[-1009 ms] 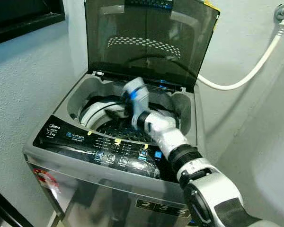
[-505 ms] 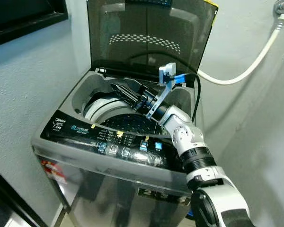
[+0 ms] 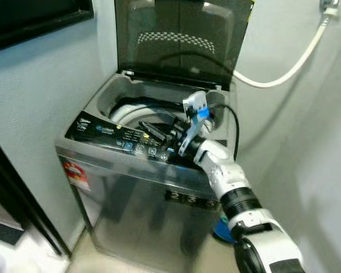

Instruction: Clothes washing

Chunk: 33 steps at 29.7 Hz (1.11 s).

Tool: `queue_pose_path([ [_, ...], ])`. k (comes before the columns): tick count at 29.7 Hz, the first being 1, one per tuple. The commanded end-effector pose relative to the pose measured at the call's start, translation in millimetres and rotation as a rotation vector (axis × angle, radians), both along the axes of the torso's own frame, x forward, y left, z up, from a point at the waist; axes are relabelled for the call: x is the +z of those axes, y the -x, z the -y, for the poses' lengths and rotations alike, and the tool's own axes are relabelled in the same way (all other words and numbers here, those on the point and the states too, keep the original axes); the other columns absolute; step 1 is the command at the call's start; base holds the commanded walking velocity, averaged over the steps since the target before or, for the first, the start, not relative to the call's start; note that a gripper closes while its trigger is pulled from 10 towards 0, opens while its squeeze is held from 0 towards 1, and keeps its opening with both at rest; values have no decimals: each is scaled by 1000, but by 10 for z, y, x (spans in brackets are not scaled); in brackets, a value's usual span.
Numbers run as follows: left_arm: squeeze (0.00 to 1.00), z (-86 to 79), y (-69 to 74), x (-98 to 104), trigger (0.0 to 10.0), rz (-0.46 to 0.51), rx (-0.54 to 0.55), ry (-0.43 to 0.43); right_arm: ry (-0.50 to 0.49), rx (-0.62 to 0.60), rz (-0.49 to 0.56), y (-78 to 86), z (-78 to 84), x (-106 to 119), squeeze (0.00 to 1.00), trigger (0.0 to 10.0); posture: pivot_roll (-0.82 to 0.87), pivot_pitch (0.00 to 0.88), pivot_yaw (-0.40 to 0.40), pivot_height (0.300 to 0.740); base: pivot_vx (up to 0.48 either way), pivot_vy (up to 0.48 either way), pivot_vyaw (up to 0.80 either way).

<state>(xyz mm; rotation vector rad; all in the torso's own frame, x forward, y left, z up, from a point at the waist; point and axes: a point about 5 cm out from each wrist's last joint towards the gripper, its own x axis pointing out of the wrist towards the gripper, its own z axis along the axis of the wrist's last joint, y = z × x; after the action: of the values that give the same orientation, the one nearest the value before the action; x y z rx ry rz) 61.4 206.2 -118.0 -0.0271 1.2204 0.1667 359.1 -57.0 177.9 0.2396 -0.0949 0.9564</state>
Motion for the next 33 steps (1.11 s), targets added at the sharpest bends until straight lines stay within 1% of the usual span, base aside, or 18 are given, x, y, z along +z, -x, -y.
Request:
queue_pose_path([
  [1,0,166,-131,3,10000,42,-43,54,-18,47,27,53,-15,34,0,10000,158,0,-77,740,-322,0,0],
  [4,0,165,-125,2,10000,41,-46,53,30,51,40,97,5,-65,0,10000,155,0,-72,740,-322,0,0],
  [5,0,163,-124,2,10000,40,-51,52,54,78,46,165,43,-177,0,10000,152,0,-69,740,-319,0,0],
  [10,0,155,-128,4,10000,43,-52,49,66,90,88,287,131,-355,0,10000,153,0,-68,740,-318,0,0],
  [11,0,154,-128,4,10000,43,-52,48,82,80,101,306,145,-393,0,10000,153,0,-68,740,-315,0,0],
  [12,0,153,-128,4,10000,43,-52,48,165,103,68,347,156,-556,0,10000,151,0,-67,740,-315,0,0],
  [13,0,153,-128,4,10000,43,-52,48,165,103,68,347,156,-556,0,10000,151,0,-67,740,-315,0,0],
  [15,0,149,-133,6,10000,44,-53,46,364,116,-75,448,218,-1001,0,10000,152,0,-67,740,-296,0,0],
  [16,0,138,-136,8,10000,45,-47,38,484,48,-150,491,293,-1238,0,10000,160,0,-65,740,0,0,0],
  [17,0,138,-136,8,10000,45,-47,38,484,48,-150,491,293,-1238,0,10000,160,0,-65,740,0,0,0],
  [19,0,114,-141,11,10000,47,-43,21,640,-99,-274,573,458,-1560,0,10000,170,0,-70,740,0,0,0],
  [22,0,99,-145,14,10000,47,-43,12,696,-154,-338,642,552,-1699,0,10000,170,0,-70,740,0,0,0],
  [24,0,71,-153,20,10000,50,-37,-3,790,-222,-461,824,727,-1946,0,10000,181,0,-75,740,0,0,0],
  [26,0,71,-153,20,10000,50,-37,-3,790,-222,-461,824,727,-1946,0,10000,181,0,-75,740,0,0,0],
  [28,0,24,-151,26,10000,47,-34,-35,913,-240,-526,1018,875,-2141,0,10000,186,0,-78,740,0,0,363],
  [29,0,24,-151,26,10000,47,-34,-35,913,-240,-526,1018,875,-2141,0,10000,186,0,-78,740,0,0,725],
  [32,0,-48,-136,36,10000,46,-9,-79,1004,-277,-601,1211,1032,-2301,0,10000,185,0,-81,740,0,0,781],
  [33,0,-48,-136,36,10000,46,-9,-79,1004,-277,-601,1211,1032,-2301,0,10000,185,0,-81,740,0,0,781],
])
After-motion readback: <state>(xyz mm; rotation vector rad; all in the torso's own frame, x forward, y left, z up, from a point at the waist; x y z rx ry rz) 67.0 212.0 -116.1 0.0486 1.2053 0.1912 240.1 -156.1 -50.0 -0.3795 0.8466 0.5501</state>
